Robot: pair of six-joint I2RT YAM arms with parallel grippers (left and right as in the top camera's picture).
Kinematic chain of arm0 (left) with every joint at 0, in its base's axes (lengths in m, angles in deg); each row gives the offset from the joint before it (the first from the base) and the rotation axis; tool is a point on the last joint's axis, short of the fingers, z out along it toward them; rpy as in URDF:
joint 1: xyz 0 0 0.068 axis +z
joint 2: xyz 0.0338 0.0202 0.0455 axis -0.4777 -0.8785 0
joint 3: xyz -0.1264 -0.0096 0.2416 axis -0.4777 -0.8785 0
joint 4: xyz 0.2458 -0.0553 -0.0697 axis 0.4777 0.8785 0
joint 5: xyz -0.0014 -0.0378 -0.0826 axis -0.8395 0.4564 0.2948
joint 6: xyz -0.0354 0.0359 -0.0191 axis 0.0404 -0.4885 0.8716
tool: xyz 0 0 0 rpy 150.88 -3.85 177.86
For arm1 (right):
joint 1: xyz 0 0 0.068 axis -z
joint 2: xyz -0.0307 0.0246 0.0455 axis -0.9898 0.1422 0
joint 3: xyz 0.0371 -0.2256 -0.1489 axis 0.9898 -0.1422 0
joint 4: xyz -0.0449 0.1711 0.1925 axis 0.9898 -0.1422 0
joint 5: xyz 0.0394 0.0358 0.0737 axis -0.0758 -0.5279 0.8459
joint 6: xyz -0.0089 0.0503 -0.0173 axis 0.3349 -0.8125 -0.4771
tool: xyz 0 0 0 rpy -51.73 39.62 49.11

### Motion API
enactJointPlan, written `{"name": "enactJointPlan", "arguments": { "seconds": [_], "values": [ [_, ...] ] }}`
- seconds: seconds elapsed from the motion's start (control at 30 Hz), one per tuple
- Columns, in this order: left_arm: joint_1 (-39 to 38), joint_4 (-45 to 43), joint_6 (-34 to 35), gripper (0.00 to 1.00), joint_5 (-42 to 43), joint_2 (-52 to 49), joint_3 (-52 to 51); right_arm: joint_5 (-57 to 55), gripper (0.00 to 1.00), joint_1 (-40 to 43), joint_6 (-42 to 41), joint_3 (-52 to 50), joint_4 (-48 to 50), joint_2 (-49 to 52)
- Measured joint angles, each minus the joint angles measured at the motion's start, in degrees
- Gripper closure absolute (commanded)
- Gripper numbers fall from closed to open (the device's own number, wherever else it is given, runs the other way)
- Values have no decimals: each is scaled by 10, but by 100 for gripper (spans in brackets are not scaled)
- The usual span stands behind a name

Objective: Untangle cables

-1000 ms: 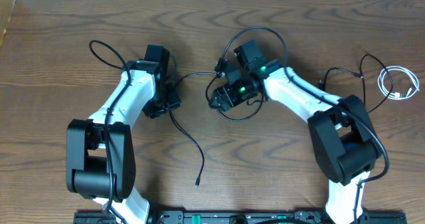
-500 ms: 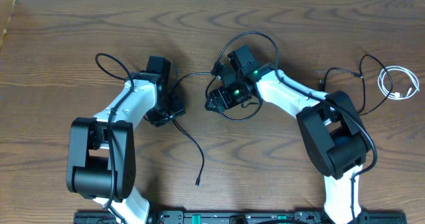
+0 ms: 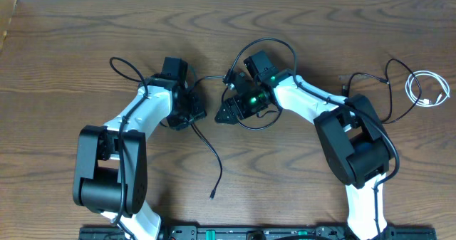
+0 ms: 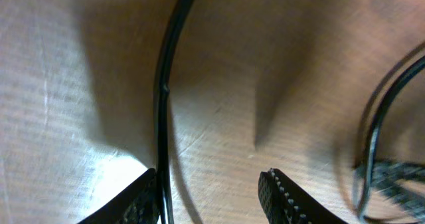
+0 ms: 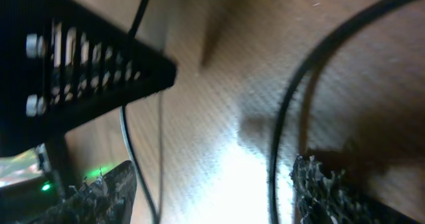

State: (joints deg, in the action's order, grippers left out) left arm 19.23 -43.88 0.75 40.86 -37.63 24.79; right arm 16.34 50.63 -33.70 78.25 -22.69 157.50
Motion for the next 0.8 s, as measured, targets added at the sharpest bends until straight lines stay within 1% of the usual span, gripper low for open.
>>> {"name": "enactJointPlan", "arguments": {
  "seconds": [0.13, 0.4, 0.67, 0.73, 0.8],
  "values": [
    [0, -29, 11, 50, 13, 0, 0, 31, 34, 0, -2, 1, 0, 10],
    [0, -78, 19, 51, 72, 0, 0, 129, 36, 0, -14, 7, 23, 46],
    [0, -104, 19, 51, 89, 0, 0, 219, 39, 0, -28, 7, 67, 81],
    [0, -115, 19, 51, 89, 0, 0, 231, 39, 0, -28, 7, 68, 84],
    [0, -125, 19, 51, 90, 0, 0, 233, 42, 0, -28, 7, 70, 85]
  ]
}}
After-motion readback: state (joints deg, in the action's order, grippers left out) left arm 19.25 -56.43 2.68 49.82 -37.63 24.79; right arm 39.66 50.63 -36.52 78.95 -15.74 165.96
